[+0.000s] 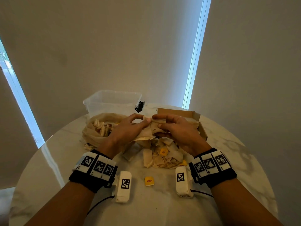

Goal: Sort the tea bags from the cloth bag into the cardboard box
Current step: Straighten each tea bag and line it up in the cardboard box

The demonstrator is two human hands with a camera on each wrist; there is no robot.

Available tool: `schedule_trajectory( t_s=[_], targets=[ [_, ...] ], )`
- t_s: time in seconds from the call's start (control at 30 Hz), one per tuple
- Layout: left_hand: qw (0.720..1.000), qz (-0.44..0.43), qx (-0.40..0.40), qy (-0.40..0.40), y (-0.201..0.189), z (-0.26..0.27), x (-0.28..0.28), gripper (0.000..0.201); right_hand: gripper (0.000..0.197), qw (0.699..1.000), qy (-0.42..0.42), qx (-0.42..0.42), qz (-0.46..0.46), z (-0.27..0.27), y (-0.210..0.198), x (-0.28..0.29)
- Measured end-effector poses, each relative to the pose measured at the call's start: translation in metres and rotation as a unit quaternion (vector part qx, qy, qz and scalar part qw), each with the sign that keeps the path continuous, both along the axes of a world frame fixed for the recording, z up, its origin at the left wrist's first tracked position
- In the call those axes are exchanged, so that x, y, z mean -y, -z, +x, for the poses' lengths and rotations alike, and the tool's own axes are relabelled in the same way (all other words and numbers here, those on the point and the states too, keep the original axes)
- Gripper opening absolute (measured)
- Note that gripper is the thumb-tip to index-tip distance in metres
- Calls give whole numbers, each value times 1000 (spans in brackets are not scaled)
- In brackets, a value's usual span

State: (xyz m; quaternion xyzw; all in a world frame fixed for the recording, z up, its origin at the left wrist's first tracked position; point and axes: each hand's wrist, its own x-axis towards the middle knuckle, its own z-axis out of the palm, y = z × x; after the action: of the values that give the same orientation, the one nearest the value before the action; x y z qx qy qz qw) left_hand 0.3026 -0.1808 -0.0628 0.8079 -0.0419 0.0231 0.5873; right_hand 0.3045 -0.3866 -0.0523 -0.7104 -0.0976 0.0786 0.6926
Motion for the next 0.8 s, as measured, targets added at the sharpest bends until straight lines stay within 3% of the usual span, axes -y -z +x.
schedule_trajectory(
  t_s=[0.07,0.17,0.4,0.57,0.8],
  targets=[
    [998,62,-22,15,0,1,1,42,32,1000,13,-18,15,2,1,1],
    [996,77,-28,26,0,2,1,36,30,998,27,-43,30,5,2,3],
    [998,14,-51,33,3,7,-2,41,40,984,-32,-126,124,2,3,3],
    [996,-41,-78,30,5,11,-4,23,44,970,-48,-170,167,2,2,10],
    [995,-48,-71,46,8,12,-3,25,52,977,-57,-157,128,1,-5,15]
  ],
)
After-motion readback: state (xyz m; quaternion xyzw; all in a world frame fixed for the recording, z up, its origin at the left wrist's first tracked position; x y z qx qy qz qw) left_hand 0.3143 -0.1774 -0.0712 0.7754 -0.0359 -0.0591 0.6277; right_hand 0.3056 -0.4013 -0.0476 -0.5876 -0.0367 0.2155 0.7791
